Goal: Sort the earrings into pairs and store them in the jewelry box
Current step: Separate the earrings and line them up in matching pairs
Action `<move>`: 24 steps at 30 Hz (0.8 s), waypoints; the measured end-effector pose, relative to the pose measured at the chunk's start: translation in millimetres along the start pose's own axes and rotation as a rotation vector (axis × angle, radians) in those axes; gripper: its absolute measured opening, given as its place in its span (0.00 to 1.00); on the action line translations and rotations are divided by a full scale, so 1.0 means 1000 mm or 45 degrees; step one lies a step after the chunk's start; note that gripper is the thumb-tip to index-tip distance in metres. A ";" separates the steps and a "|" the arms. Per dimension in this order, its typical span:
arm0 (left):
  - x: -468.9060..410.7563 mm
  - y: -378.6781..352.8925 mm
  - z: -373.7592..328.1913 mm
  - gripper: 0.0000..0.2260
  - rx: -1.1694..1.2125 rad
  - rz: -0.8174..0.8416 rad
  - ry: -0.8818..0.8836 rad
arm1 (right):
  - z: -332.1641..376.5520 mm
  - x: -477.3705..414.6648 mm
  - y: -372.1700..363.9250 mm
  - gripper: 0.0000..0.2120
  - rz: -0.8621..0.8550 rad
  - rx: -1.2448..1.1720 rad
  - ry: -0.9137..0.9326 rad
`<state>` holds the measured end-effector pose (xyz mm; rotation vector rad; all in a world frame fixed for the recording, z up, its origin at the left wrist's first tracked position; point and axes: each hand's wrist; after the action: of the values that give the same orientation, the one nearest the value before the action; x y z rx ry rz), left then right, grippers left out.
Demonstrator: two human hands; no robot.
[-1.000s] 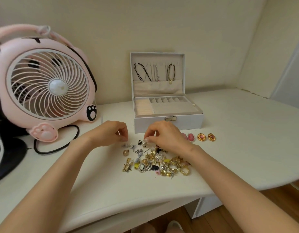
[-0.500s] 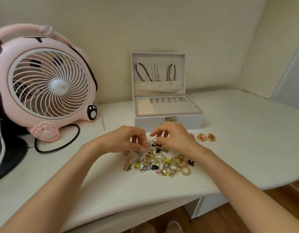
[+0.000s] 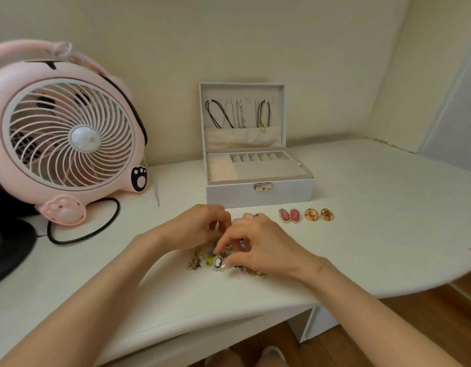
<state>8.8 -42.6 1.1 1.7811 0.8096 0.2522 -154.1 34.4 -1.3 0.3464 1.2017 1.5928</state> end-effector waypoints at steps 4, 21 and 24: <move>0.001 0.011 0.004 0.04 0.128 -0.128 0.032 | 0.001 0.002 -0.008 0.09 -0.058 0.041 -0.007; -0.001 0.011 0.006 0.07 0.613 -0.260 0.373 | -0.001 0.017 0.005 0.04 -0.103 -0.311 -0.200; -0.006 0.009 -0.004 0.07 0.575 -0.322 0.320 | -0.008 0.029 0.023 0.04 -0.165 -0.452 -0.261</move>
<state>5.3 -44.7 12.4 2.0619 1.3434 0.1324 -183.9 56.4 4.2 0.1922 0.7526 1.5795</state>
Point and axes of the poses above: each hand's wrist, its own x-axis away from the middle knuckle, its own y-axis out of the back of the hand, z = x × y, and after that the axes turned 5 degrees about -z, right-handed
